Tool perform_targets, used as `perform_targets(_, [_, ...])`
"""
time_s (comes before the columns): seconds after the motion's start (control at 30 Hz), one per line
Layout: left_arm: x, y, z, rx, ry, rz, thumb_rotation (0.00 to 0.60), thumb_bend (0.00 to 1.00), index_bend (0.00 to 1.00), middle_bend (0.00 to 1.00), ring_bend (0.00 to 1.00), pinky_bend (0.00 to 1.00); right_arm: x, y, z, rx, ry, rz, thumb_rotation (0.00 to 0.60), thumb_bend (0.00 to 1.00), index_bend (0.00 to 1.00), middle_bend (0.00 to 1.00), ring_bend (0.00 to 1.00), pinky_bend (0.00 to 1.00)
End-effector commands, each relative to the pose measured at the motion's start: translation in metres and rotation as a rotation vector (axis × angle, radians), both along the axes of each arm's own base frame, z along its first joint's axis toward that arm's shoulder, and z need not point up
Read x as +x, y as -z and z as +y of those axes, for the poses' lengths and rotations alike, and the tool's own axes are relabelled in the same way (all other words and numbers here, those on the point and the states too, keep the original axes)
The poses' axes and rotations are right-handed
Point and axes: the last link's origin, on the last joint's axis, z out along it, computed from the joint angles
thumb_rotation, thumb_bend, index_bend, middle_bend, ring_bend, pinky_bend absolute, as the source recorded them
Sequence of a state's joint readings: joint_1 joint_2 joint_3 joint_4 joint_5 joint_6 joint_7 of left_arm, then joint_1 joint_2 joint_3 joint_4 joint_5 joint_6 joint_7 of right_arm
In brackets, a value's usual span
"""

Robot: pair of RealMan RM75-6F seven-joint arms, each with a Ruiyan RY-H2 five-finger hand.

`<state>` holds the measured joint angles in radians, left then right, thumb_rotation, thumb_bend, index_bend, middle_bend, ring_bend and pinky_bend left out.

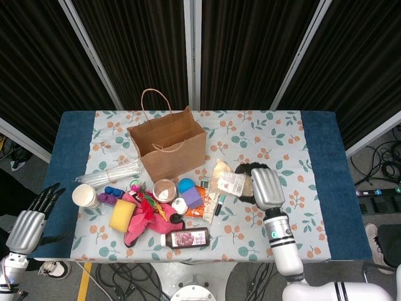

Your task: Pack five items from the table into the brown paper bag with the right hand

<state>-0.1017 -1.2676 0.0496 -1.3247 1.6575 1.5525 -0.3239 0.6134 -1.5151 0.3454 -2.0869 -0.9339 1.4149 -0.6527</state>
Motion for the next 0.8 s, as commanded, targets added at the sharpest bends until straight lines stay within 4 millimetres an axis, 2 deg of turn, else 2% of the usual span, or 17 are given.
perform_targets(0.03, [0.001,0.0,0.0,0.001,0.002,0.0,0.6,0.05,0.11,0.1,0.06,0.16,0.049,-0.041,-0.031,-0.138,-0.106,0.008,0.6,0.3,0.53,0.5,0.35,0.36])
perform_targets(0.2, [0.001,-0.002,-0.002,0.001,-0.002,0.003,0.6,0.05,0.11,0.1,0.06,0.16,0.099,-0.04,-0.064,-0.17,-0.135,-0.003,0.6,0.3,0.53,0.5,0.35,0.36])
perform_targets(0.4, [0.001,-0.002,0.0,0.0,-0.008,0.002,0.6,0.05,0.11,0.1,0.06,0.16,0.147,-0.015,-0.1,-0.188,-0.118,0.002,0.6,0.3,0.53,0.5,0.35,0.36])
perform_targets(0.63, [0.001,-0.003,0.009,0.012,-0.012,0.0,0.6,0.05,0.11,0.1,0.06,0.16,0.181,0.021,-0.129,-0.185,-0.128,0.058,0.6,0.29,0.53,0.5,0.35,0.36])
perform_targets(0.8, [0.002,-0.004,0.015,0.023,-0.017,-0.005,0.6,0.05,0.11,0.1,0.06,0.16,0.189,0.043,-0.14,-0.16,-0.13,0.09,0.6,0.27,0.54,0.49,0.35,0.36])
